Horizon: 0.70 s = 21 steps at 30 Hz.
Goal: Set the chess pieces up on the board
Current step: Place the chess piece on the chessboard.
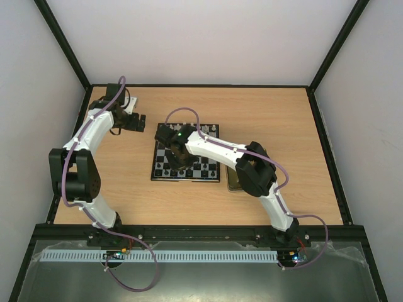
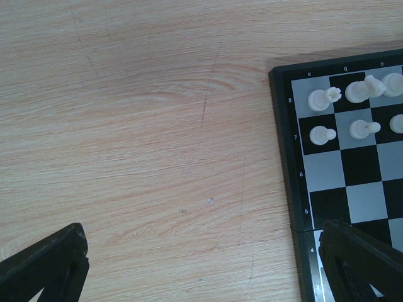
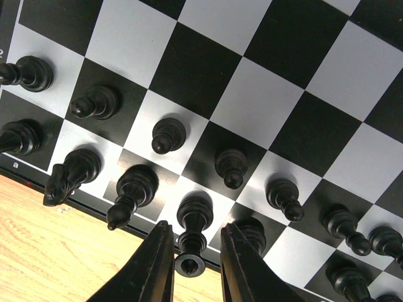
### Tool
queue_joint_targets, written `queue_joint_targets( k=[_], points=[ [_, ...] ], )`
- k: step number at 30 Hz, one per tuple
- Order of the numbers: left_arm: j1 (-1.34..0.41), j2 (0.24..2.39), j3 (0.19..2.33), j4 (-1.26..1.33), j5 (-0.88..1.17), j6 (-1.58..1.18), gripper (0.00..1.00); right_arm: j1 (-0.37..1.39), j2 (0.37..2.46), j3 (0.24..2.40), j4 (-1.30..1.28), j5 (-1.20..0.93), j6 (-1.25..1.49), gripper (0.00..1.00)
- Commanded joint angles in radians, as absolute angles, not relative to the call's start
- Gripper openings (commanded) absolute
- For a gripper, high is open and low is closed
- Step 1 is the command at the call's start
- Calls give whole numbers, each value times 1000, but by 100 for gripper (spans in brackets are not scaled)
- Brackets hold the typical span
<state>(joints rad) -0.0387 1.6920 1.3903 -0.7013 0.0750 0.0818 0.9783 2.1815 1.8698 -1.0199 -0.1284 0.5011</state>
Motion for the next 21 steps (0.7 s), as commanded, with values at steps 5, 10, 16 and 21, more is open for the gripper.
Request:
queue_joint_targets(
  k=[5, 10, 16, 21],
  points=[
    [-36, 1688, 1400, -707, 78, 77, 100, 974, 2169, 1842, -1044, -140, 497, 20],
    [-37, 1690, 1403, -707, 77, 77, 100, 975, 2163, 1824, -1040, -144, 498, 20],
    [-38, 1692, 1404, -708, 77, 77, 100, 975, 2162, 1824, -1039, -144, 496, 18],
    [-41, 1693, 1404, -708, 75, 77, 100, 975, 2163, 1823, -1038, -147, 496, 23]
  ],
)
